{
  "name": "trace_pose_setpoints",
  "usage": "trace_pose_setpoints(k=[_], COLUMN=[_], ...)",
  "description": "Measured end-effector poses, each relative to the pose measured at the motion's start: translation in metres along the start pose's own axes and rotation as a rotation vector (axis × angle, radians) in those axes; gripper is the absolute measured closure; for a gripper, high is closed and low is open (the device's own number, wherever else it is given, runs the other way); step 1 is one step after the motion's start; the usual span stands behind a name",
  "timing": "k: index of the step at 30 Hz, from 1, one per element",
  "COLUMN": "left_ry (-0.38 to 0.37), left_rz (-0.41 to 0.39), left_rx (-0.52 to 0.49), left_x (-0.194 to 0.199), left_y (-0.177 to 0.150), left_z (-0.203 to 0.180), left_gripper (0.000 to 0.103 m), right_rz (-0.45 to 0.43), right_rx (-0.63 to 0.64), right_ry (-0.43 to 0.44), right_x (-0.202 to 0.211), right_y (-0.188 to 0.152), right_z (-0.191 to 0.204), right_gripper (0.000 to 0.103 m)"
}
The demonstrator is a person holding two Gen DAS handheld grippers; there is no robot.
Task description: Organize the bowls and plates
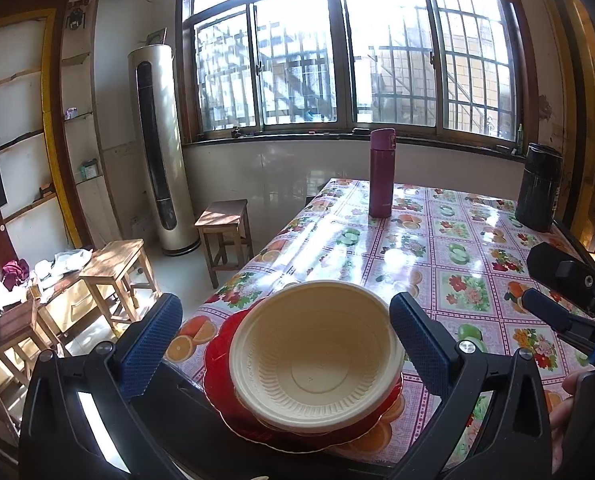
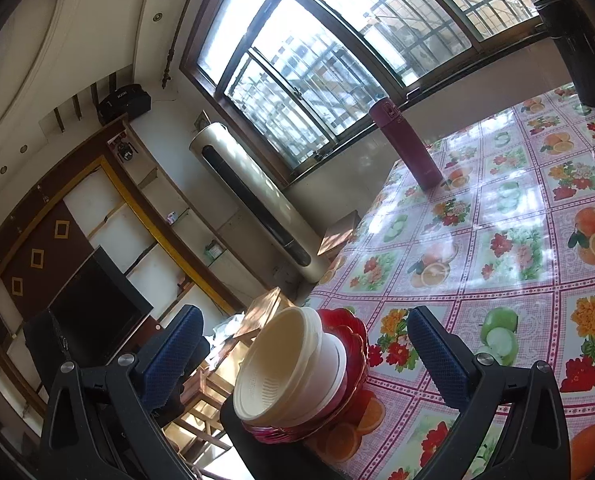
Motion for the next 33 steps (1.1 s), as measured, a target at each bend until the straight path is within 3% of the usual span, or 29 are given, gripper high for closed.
trace_pose_setpoints(k=[15,21,33], left_ry=[0.049,0.019,0.034], left_rz=[0.036,0.066,0.086], left_rx=[-0.002,0.031,0.067], left_x=[0.003,0.002,0.001], left_y=[-0.012,-0.013,-0.012], left_z=[0.007,0.010,0.020], left_gripper=[0.000,0.000,0.000], right_rz=[-0.031,-0.032,-0.034], right_rx=[0.115,0.152,0.193], right_ry=[0.054,0.072,0.076], right_x=[0.008,0.008,0.007], right_y=[-0.002,-0.004,-0.009], right_z=[0.035,0.050,0.062], right_gripper=[0.000,0.000,0.000])
Point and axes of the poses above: each gripper's, at about its wrist camera, not at the fingertips, and x roughly against the way its jaws point, z to its left, y to its top, the point moved 7 cm from there along -x, roughly the way its jaws point, and after that the axes turned 13 degrees about x, right-handed, at the moved point
